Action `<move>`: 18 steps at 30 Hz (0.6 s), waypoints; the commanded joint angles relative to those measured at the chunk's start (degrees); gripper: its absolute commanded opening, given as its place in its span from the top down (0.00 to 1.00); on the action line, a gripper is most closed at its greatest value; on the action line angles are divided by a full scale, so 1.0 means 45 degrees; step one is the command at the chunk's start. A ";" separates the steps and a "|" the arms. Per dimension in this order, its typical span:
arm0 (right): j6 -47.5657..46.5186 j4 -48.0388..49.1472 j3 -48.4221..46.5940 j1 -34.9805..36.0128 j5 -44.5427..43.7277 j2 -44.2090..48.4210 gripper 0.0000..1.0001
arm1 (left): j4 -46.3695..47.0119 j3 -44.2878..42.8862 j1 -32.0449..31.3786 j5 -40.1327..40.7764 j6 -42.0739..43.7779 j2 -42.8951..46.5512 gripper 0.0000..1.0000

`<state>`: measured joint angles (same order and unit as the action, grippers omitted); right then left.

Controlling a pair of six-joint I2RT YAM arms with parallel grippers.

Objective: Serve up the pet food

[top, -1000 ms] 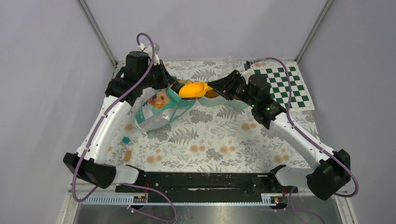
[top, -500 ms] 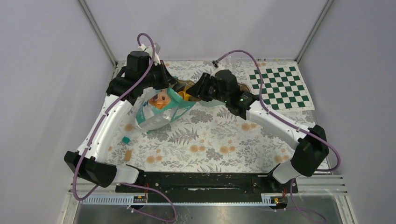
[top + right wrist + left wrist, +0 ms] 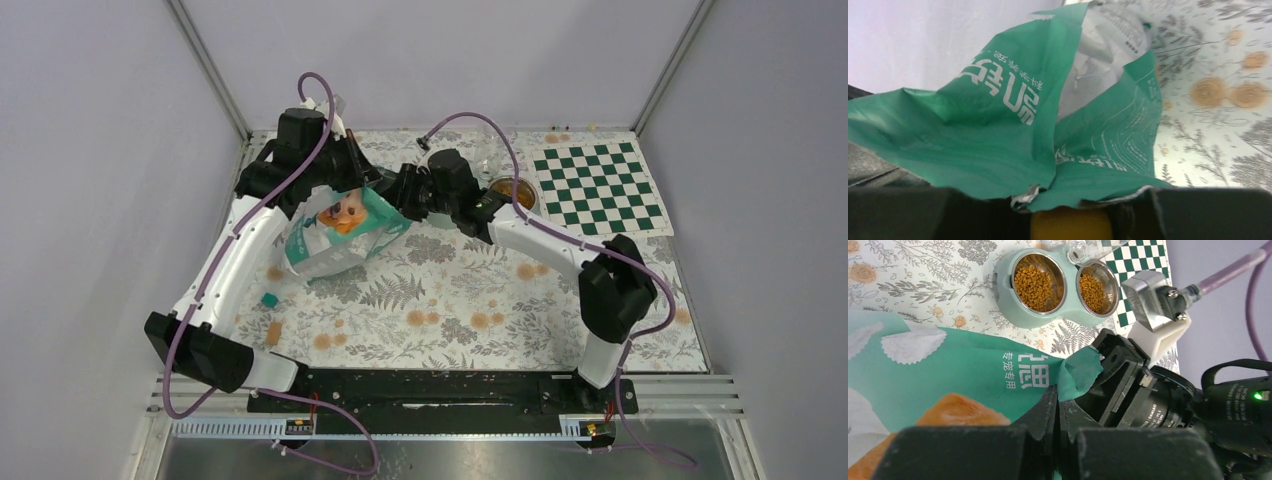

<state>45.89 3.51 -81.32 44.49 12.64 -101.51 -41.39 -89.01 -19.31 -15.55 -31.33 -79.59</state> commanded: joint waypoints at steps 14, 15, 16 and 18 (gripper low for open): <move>0.7899 1.0098 0.3189 -0.1165 0.5372 -0.0835 1.00 | 0.1946 -0.0309 0.0030 -0.0718 -0.0465 0.0264 1.00; 0.8078 1.0351 0.3409 -0.1279 0.5303 -0.0649 1.00 | 0.1892 -0.0343 0.0043 -0.0616 -0.0345 0.0263 1.00; 0.8190 1.0499 0.3548 -0.1391 0.5248 -0.0408 1.00 | 0.1816 -0.0377 0.0066 -0.0498 -0.0259 0.0282 1.00; 0.8282 1.0626 0.3889 -0.1618 0.5040 0.0110 1.00 | 0.1635 -0.0527 0.0122 -0.0215 -0.0028 0.0284 1.00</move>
<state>72.49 42.50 -66.28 38.63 30.74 -105.69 -42.00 -87.90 -19.20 -15.51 -31.51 -80.82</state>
